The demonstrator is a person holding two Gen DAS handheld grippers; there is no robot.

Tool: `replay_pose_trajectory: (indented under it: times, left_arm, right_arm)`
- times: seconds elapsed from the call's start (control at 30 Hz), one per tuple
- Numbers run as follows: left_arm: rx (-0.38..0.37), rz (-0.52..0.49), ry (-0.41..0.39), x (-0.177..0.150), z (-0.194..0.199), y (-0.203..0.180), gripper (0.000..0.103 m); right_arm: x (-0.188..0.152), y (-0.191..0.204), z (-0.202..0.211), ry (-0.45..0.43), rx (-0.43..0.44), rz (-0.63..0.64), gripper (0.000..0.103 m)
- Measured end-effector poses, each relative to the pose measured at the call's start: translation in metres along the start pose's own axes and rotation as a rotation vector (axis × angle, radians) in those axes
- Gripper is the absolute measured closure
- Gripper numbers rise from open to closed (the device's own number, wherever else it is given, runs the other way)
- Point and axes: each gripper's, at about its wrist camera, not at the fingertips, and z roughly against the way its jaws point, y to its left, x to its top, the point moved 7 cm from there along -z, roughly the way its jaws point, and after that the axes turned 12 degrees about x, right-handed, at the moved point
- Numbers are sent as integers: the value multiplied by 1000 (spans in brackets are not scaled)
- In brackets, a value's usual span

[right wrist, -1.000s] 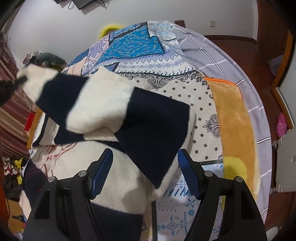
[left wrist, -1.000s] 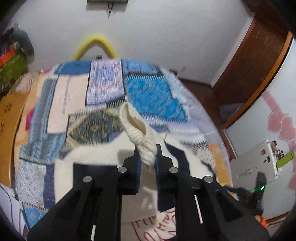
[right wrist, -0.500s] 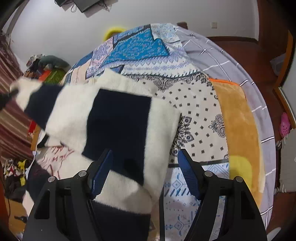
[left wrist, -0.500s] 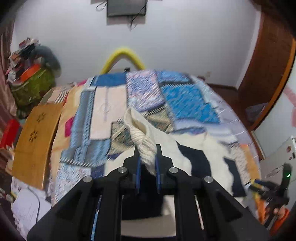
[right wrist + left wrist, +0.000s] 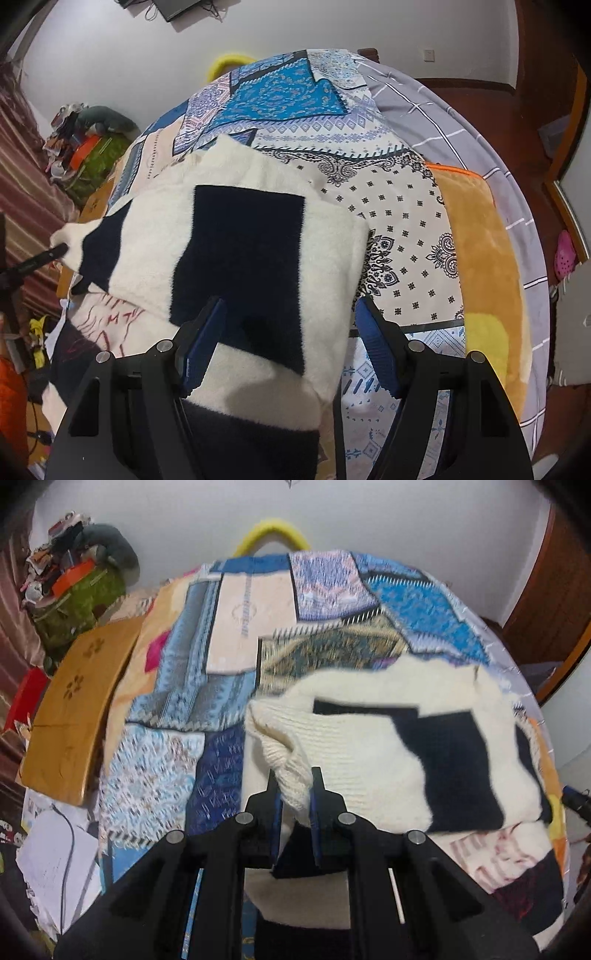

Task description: Fold small clothes

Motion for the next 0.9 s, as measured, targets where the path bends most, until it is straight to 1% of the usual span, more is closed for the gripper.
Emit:
replay_pose_trajectory:
  times: [0.1, 0.17, 0.23, 0.3, 0.37, 0.43, 0.5, 0.53, 0.63, 0.67, 0.73, 0.9]
  left_arm:
    - [-4, 7, 57, -12, -16, 2, 85]
    - [-6, 32, 84, -18, -21, 8, 83]
    - [-12, 67, 94, -22, -23, 17, 81]
    - [-20, 81, 103, -26, -22, 25, 78]
    - [-4, 78, 100, -29, -18, 32, 68]
    - [25, 56, 94, -33, -13, 38, 64]
    - [40, 33, 94, -38, -8, 41, 62]
    - [41, 27, 97, -41, -6, 42, 59]
    - [34, 12, 100, -52, 2, 42, 44]
    - [31, 10, 102, -55, 3, 42, 41]
    - [14, 7, 117, -63, 5, 38, 41]
    - [-55, 18, 187, -91, 3, 27, 41]
  right_arm:
    - [-1, 6, 1, 9, 3, 13, 34]
    - [-2, 11, 1, 14, 4, 24, 34]
    - [-4, 15, 1, 27, 3, 37, 34]
    - [-6, 19, 1, 36, -2, 50, 34]
    - [-8, 22, 2, 44, -6, 60, 34]
    - [-12, 25, 2, 53, -6, 64, 34]
    - [-16, 26, 3, 65, -6, 66, 34]
    - [-18, 27, 3, 70, -11, 68, 34]
    - [-27, 27, 5, 88, -22, 76, 34]
    - [-30, 28, 6, 95, -20, 75, 34]
    - [-38, 27, 6, 111, -19, 68, 34]
    - [-61, 20, 6, 148, -35, 51, 34]
